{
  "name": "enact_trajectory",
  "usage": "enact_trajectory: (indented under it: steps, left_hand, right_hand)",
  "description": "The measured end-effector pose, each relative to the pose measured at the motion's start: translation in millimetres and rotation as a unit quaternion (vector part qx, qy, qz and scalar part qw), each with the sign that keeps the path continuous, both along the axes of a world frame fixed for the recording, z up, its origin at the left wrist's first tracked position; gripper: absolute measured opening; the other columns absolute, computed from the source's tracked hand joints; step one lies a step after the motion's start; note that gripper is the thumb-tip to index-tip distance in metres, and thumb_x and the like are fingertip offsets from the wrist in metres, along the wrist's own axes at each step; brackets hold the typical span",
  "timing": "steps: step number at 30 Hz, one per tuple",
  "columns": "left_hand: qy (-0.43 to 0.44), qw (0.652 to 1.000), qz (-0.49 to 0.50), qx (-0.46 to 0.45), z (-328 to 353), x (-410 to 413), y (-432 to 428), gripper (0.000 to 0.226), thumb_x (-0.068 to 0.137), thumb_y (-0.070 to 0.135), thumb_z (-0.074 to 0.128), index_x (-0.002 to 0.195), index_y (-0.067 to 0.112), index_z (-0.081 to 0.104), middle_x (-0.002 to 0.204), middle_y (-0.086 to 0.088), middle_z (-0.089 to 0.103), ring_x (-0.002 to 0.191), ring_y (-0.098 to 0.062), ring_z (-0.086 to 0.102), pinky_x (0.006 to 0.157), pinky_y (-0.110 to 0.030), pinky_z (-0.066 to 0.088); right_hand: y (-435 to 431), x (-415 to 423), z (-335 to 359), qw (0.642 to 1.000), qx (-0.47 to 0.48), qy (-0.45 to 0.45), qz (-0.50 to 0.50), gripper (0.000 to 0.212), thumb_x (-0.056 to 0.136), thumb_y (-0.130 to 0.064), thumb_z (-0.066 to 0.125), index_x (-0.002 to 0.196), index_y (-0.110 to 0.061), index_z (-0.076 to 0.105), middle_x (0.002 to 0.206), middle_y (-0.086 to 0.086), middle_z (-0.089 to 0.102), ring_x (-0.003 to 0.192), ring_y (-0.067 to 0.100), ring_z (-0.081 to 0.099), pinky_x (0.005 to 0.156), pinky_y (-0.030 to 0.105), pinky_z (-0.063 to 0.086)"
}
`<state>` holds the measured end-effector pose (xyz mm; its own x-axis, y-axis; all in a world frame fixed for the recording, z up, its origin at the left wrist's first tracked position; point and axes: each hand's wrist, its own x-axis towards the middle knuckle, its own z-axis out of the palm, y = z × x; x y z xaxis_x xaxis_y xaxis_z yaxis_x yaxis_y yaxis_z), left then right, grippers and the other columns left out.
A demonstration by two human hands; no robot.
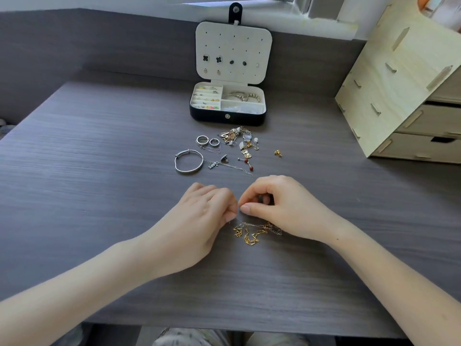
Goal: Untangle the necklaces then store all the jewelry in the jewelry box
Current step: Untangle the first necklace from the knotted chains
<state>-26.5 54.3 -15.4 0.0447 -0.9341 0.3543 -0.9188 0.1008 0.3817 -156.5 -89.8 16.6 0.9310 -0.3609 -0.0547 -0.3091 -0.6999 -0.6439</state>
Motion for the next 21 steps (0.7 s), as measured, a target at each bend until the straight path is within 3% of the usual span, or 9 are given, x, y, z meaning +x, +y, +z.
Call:
enact_trajectory:
  steps: [4,8,13,17,21]
  left_hand:
    - [0.04,0.999,-0.009,-0.017,0.3,-5.7,4.5,0.017,0.084,-0.001,0.049,0.083,0.016,0.047,0.076,0.018,0.051,0.069,0.001,0.039,0.073,-0.023,0.034]
    - [0.025,0.999,-0.036,-0.005,-0.7,-9.6,7.9,0.028,0.077,-0.007,0.052,0.084,0.019,0.042,0.075,0.015,0.048,0.066,-0.006,0.04,0.074,-0.03,0.035]
    - [-0.002,0.999,-0.047,-0.006,0.3,-11.3,11.8,0.021,0.08,-0.002,0.053,0.084,0.017,0.045,0.074,0.017,0.045,0.065,-0.009,0.042,0.071,-0.029,0.034]
    - [0.005,0.999,-0.049,-0.01,2.2,-9.3,12.1,0.009,0.094,0.018,0.036,0.087,0.024,0.039,0.07,0.013,0.049,0.065,-0.007,0.04,0.07,-0.024,0.032]
    - [-0.009,0.999,-0.043,-0.008,2.7,-4.5,10.0,0.01,0.093,0.02,0.034,0.086,0.026,0.035,0.069,0.014,0.045,0.065,-0.004,0.034,0.069,-0.026,0.032]
  right_hand:
    - [0.6,6.8,5.6,0.998,0.002,0.036,0.05,0.002,0.081,-0.03,0.069,0.079,-0.03,0.07,0.073,-0.007,0.062,0.071,0.008,0.048,0.067,0.023,0.04]
    - [-0.8,10.9,9.6,0.993,0.002,0.068,0.091,0.003,0.078,-0.031,0.071,0.08,-0.03,0.07,0.077,-0.003,0.064,0.076,0.009,0.048,0.072,0.027,0.042]
    - [-2.6,15.0,12.0,0.986,-0.019,0.096,0.136,0.011,0.075,-0.035,0.075,0.077,-0.038,0.064,0.078,-0.006,0.058,0.078,0.005,0.047,0.07,0.021,0.038]
    - [-1.1,17.3,12.8,0.977,-0.073,0.114,0.167,0.02,0.079,-0.036,0.071,0.069,-0.039,0.053,0.076,-0.014,0.054,0.079,0.0,0.044,0.076,0.022,0.037]
    - [-3.7,16.1,9.8,0.987,-0.081,0.076,0.113,0.011,0.084,-0.031,0.066,0.076,-0.029,0.06,0.08,-0.014,0.054,0.077,0.001,0.045,0.072,0.019,0.036]
